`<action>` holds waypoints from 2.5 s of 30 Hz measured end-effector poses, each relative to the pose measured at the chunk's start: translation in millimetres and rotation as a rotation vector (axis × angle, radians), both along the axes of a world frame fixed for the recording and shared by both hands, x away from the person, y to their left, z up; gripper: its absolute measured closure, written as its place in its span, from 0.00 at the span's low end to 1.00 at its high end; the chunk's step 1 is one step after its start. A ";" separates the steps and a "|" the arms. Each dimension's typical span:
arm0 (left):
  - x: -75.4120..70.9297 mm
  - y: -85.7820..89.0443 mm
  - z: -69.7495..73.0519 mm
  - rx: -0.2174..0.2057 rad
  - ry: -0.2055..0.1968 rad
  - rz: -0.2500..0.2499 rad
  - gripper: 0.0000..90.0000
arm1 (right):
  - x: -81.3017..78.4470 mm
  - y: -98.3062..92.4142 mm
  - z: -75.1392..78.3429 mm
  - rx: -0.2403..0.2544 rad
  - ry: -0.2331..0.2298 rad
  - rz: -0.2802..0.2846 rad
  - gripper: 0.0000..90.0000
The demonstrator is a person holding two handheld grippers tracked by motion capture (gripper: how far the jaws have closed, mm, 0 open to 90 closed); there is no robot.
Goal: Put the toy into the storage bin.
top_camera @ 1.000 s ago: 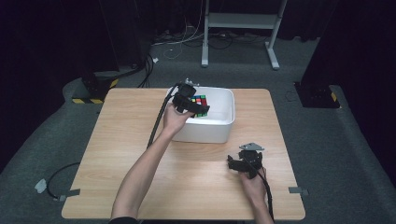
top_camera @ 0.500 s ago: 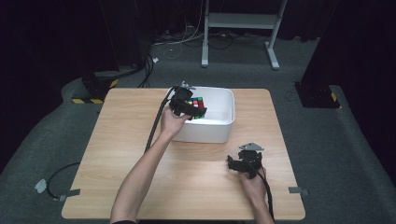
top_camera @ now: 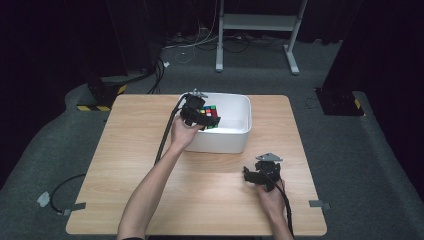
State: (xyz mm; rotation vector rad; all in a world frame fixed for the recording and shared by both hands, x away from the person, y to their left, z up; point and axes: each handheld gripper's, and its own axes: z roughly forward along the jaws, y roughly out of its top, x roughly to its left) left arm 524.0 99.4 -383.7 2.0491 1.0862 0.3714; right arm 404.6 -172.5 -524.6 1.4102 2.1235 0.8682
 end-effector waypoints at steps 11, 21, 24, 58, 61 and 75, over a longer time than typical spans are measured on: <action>-6.7 0.3 1.6 0.021 -0.016 -0.013 0.14 | 0.0 0.0 0.0 0.000 0.000 0.000 0.18; -9.5 6.2 2.7 0.029 -0.017 -0.013 0.14 | -0.1 0.1 0.0 0.002 0.001 -0.001 0.18; -11.1 7.2 3.1 0.047 -0.030 -0.008 0.14 | 0.0 0.0 0.0 0.001 0.000 0.001 0.18; -27.6 26.5 -0.1 0.028 -0.057 -0.009 0.14 | -0.2 0.2 0.0 0.002 0.000 -0.002 0.18; -27.9 29.6 -1.4 0.025 -0.058 0.002 0.14 | -0.2 0.2 0.0 0.002 0.000 -0.001 0.18; -26.1 30.1 -6.5 0.020 -0.041 0.006 0.14 | -0.2 0.2 0.0 0.002 0.000 -0.002 0.18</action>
